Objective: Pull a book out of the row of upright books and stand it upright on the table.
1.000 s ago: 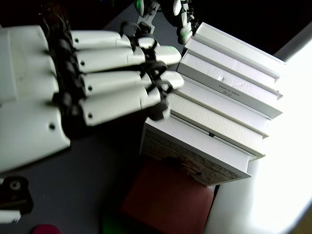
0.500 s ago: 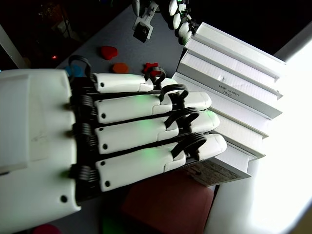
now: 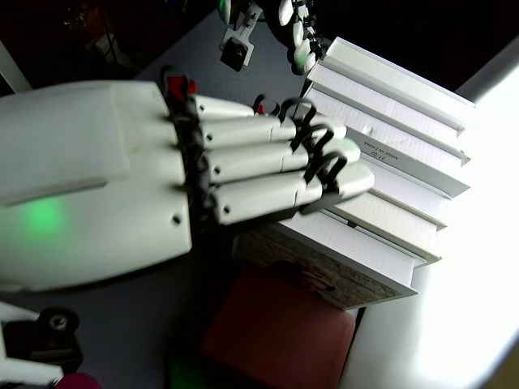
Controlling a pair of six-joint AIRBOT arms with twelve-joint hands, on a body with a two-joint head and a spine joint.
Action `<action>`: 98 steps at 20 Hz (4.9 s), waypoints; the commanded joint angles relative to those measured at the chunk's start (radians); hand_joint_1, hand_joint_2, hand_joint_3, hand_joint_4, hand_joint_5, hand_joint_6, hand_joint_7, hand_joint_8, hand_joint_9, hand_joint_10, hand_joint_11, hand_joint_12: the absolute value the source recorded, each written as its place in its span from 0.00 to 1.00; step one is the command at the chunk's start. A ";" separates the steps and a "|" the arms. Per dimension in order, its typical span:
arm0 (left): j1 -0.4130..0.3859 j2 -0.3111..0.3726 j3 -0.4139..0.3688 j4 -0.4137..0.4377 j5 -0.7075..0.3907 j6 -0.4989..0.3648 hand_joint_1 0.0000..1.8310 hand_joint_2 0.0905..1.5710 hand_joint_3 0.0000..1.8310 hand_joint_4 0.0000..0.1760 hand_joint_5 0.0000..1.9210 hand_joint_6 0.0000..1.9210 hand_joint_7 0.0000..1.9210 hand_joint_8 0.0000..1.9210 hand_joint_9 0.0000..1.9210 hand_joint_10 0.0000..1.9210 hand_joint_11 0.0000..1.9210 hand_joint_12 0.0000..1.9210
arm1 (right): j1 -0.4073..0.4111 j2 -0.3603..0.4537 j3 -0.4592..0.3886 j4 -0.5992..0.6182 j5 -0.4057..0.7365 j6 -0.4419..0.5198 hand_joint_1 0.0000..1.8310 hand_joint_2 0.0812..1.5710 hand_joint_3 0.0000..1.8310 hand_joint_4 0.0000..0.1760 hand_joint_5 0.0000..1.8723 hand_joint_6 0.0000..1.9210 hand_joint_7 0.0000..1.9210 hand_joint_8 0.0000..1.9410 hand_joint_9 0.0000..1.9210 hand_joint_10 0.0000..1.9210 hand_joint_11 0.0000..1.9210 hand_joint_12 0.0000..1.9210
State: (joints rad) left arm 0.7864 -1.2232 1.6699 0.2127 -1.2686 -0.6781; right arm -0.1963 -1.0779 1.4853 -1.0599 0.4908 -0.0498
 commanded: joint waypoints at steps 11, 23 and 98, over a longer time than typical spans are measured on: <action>-0.040 -0.005 -0.002 -0.029 -0.104 -0.009 0.60 0.63 0.24 0.23 0.26 0.01 0.19 0.00 0.13 0.27 0.00 0.64 | 0.021 -0.060 0.086 0.034 0.040 0.042 0.43 0.63 0.00 0.91 0.23 0.00 0.00 0.00 0.00 0.00 0.00 0.00; -0.058 -0.009 -0.002 -0.011 -0.106 -0.009 0.57 0.71 0.08 0.19 0.24 0.00 0.20 0.00 0.17 0.17 0.00 0.57 | 0.070 -0.089 0.135 0.003 -0.026 0.042 0.42 0.63 0.00 0.88 0.24 0.00 0.00 0.00 0.00 0.00 0.00 0.00; 0.036 0.023 -0.050 -0.087 -0.129 -0.009 0.61 0.56 0.33 0.24 0.27 0.07 0.22 0.00 0.12 0.25 0.00 0.44 | -0.106 0.077 -0.178 -0.051 0.087 0.056 0.12 0.64 0.00 1.00 0.19 0.00 0.00 0.00 0.00 0.00 0.00 0.00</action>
State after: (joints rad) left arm 0.8284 -1.2057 1.6199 0.1833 -1.2903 -0.6765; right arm -0.3046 -1.0008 1.3106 -1.1343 0.5564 0.0044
